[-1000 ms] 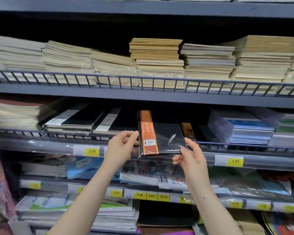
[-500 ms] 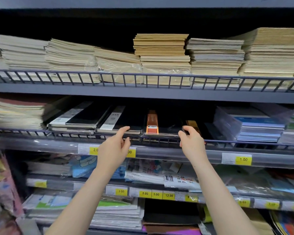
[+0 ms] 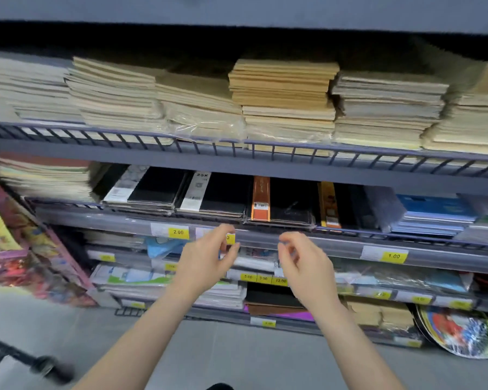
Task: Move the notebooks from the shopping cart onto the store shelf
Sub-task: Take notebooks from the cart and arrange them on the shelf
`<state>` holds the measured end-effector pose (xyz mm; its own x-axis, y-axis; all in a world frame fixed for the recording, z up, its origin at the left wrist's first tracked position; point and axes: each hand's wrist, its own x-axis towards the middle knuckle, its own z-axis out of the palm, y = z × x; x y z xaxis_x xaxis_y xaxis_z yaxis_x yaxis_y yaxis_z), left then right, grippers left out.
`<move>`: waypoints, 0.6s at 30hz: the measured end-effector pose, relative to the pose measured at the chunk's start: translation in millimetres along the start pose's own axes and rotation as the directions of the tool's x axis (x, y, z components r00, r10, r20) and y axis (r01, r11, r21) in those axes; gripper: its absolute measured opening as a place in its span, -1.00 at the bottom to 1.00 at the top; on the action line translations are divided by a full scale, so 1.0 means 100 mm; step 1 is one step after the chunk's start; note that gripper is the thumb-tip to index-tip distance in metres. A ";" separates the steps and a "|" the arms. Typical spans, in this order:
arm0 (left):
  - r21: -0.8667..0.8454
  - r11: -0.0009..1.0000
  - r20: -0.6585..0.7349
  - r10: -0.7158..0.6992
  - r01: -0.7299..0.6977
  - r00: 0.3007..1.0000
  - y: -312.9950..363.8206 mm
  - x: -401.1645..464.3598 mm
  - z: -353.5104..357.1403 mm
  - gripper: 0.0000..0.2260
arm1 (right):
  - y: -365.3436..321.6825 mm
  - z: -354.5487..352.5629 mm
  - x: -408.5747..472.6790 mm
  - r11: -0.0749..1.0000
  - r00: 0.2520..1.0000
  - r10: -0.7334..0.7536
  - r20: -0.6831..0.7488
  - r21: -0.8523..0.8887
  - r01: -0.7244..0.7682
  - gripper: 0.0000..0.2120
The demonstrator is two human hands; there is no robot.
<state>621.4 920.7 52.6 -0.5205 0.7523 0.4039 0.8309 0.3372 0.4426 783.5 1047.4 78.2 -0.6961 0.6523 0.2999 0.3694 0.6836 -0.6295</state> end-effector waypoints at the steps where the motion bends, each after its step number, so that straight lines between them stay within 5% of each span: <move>1: 0.022 0.999 0.044 -0.024 0.023 0.999 0.02 -0.05 -0.05 -0.72 | -0.06 -0.04 -0.02 0.999 0.997 0.022 0.069 -0.030 -0.020 -0.85; 8: -0.015 0.990 0.238 -0.135 0.142 0.962 0.52 -0.54 -0.93 -0.71 | -0.61 -0.63 -0.30 0.983 0.839 0.181 0.513 -0.116 -0.141 -0.81; 18: 0.037 0.927 0.332 -0.364 0.374 0.870 1.11 -1.59 -2.29 -0.59 | -1.47 -1.41 -0.86 0.979 0.770 0.194 0.608 -0.167 -0.115 -0.81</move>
<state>751.4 708.9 221.1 -0.6901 0.7197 -0.0761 0.5826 0.6148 0.5315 875.8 937.1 246.4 -0.8385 0.4361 -0.3268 0.5446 0.6487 -0.5317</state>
